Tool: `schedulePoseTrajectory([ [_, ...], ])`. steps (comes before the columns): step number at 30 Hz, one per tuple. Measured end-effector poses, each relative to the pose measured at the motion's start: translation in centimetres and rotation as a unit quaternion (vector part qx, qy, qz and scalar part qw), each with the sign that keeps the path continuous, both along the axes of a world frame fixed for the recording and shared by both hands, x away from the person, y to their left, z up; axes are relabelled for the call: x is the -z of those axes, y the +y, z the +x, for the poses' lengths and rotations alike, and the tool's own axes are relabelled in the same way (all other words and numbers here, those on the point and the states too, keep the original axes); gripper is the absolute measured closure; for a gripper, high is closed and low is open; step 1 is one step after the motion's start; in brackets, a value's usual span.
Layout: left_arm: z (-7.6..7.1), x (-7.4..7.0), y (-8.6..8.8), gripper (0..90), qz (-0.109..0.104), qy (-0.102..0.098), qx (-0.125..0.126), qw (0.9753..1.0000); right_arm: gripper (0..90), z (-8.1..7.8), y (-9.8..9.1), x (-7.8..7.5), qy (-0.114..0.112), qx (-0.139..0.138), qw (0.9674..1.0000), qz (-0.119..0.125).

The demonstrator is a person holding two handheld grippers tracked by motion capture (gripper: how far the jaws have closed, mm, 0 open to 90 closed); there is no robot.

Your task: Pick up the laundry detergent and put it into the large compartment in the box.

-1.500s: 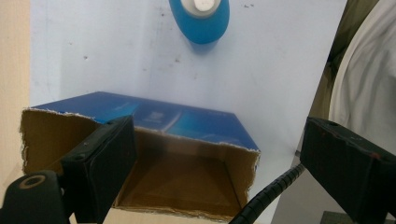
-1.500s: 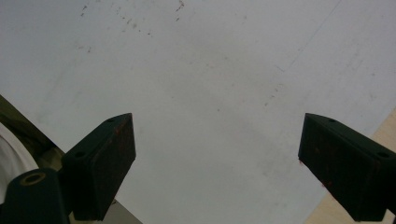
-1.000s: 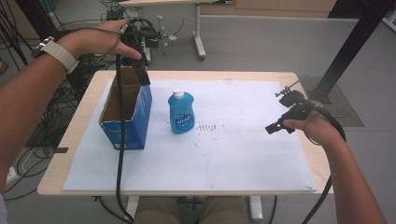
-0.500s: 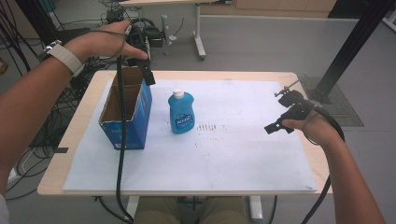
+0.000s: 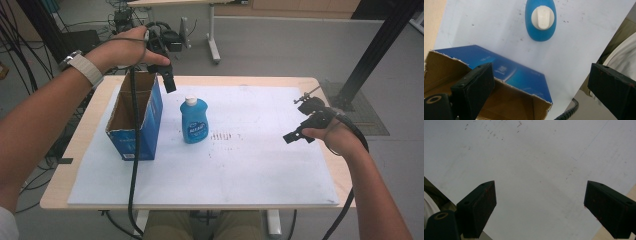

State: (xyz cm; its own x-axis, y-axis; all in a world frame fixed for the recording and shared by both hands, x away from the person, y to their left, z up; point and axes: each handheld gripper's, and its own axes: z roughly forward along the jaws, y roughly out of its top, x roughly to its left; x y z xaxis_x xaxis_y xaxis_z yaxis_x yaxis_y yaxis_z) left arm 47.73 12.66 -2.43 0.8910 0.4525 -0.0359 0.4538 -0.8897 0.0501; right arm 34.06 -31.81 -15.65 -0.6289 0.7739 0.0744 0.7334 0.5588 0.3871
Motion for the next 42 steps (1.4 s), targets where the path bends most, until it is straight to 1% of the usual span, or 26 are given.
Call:
schedulePoseTrajectory([
  [3, 0.0, 0.2, -0.3, 7.4, 0.000, -0.003, -0.008, 1.0000, 10.8, 0.0, -0.1, 0.1, -0.001, 0.001, 1.0000, 0.004],
  [7, -0.1, 0.3, -0.5, 7.4, -0.005, -0.005, -0.012, 0.9999, 10.8, 0.0, -0.1, 0.2, 0.000, 0.002, 1.0000, 0.005],
  [8, -0.1, 0.3, -0.5, 7.4, -0.007, -0.006, -0.017, 0.9998, 10.8, 0.0, -0.1, 0.2, 0.000, 0.002, 1.0000, 0.005],
  [13, 0.0, 0.5, -1.0, 7.4, -0.006, -0.007, -0.025, 0.9996, 10.8, 0.1, -0.1, 0.5, 0.001, 0.000, 1.0000, 0.005],
  [14, 0.0, 0.6, -1.1, 7.4, -0.008, -0.009, -0.031, 0.9994, 10.8, 0.1, -0.1, 0.6, 0.001, -0.001, 1.0000, 0.004],
  [20, 0.3, 1.0, -1.6, 7.5, -0.009, -0.009, -0.039, 0.9992, 10.8, 0.0, -0.2, 0.4, -0.001, 0.000, 1.0000, 0.003],
  [22, 0.5, 1.2, -1.8, 7.5, -0.010, -0.006, -0.042, 0.9990, 10.8, -0.1, -0.2, 0.4, -0.002, 0.000, 1.0000, 0.003],
  [28, 0.6, 1.8, -2.3, 7.9, -0.009, -0.009, -0.050, 0.9987, 10.8, -0.1, -0.3, 0.5, 0.001, 0.003, 1.0000, 0.004],
  [33, 0.6, 2.0, -2.8, 8.2, -0.006, -0.011, -0.047, 0.9988, 10.8, -0.1, -0.4, 0.5, 0.000, 0.002, 1.0000, 0.004],
  [37, 0.6, 2.4, -3.6, 8.2, 0.004, -0.013, -0.047, 0.9988, 10.8, -0.1, -0.4, 0.5, 0.000, 0.004, 1.0000, 0.003],
  [42, 0.7, 2.8, -4.0, 8.2, 0.009, -0.012, -0.050, 0.9986, 10.9, -0.2, -0.4, 0.5, 0.000, 0.004, 1.0000, 0.003],
])
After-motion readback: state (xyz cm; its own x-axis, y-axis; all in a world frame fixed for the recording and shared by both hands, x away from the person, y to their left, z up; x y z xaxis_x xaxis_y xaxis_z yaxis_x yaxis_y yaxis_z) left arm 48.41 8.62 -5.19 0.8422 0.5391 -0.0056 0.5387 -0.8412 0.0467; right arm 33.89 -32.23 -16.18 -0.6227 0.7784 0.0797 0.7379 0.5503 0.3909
